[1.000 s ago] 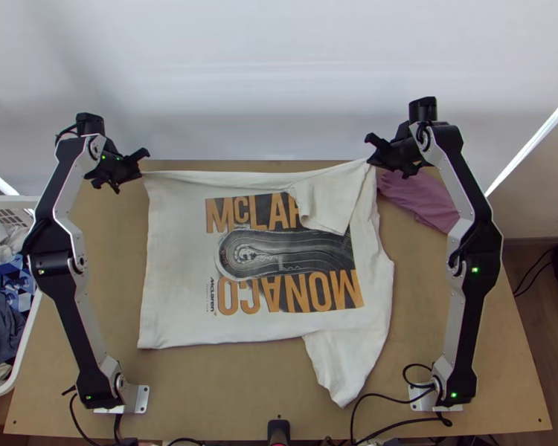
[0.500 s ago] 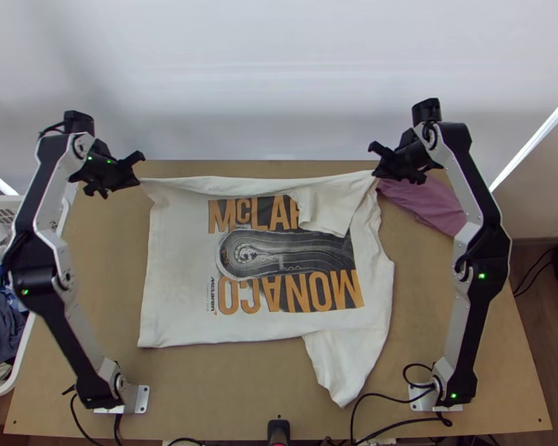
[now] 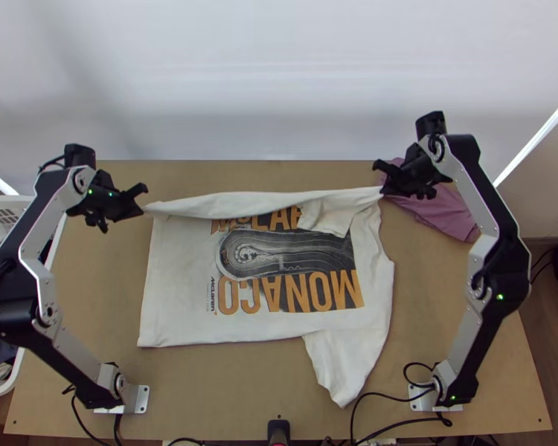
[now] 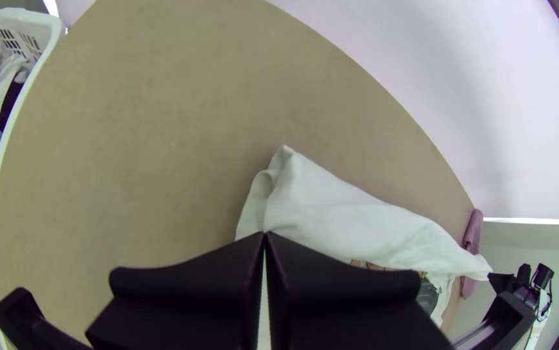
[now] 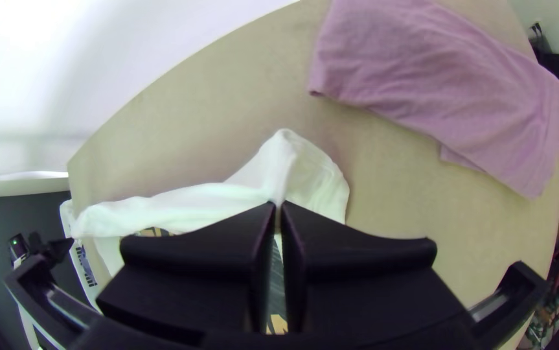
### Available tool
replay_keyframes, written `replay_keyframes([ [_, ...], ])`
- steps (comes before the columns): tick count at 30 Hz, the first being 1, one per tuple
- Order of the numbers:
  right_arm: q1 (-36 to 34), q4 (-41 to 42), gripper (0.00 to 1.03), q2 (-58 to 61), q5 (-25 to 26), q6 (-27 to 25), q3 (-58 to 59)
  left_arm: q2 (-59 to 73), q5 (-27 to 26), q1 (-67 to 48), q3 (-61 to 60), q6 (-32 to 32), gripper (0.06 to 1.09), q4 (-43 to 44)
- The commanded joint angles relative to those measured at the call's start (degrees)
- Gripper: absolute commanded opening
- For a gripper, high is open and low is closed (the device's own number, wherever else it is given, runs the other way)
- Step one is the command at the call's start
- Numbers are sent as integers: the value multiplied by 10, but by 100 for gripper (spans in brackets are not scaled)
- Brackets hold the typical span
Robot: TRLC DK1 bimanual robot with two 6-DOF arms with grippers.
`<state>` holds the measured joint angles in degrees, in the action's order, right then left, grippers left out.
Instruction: Fold the t-shirt
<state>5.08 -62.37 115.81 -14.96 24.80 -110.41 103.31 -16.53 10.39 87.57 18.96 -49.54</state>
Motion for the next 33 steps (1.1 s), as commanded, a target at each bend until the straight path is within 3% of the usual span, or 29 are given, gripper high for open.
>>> replay_keyframes([
  [1,5,30,3,-48,11,-12,74,-28,-7,15,-52,-15,10,17],
  [16,36,193,3,-163,52,-7,324,-70,-12,39,-191,-38,10,74],
  [17,36,206,3,-170,57,-6,334,-75,-16,37,-200,-39,14,75],
  [18,36,215,3,-176,63,-5,342,-79,-17,35,-207,-40,31,74],
  [20,36,220,18,-190,65,-3,352,-96,-23,26,-224,-57,101,62],
  [23,31,220,59,-212,68,-3,362,-129,-32,20,-239,-61,105,53],
  [26,15,219,81,-243,67,-2,393,-174,-53,21,-240,-60,105,36],
  [31,-10,194,99,-341,64,15,453,-246,-68,21,-221,-58,105,-5],
  [33,-11,154,99,-378,54,24,469,-265,-73,22,-203,-60,105,-30],
])
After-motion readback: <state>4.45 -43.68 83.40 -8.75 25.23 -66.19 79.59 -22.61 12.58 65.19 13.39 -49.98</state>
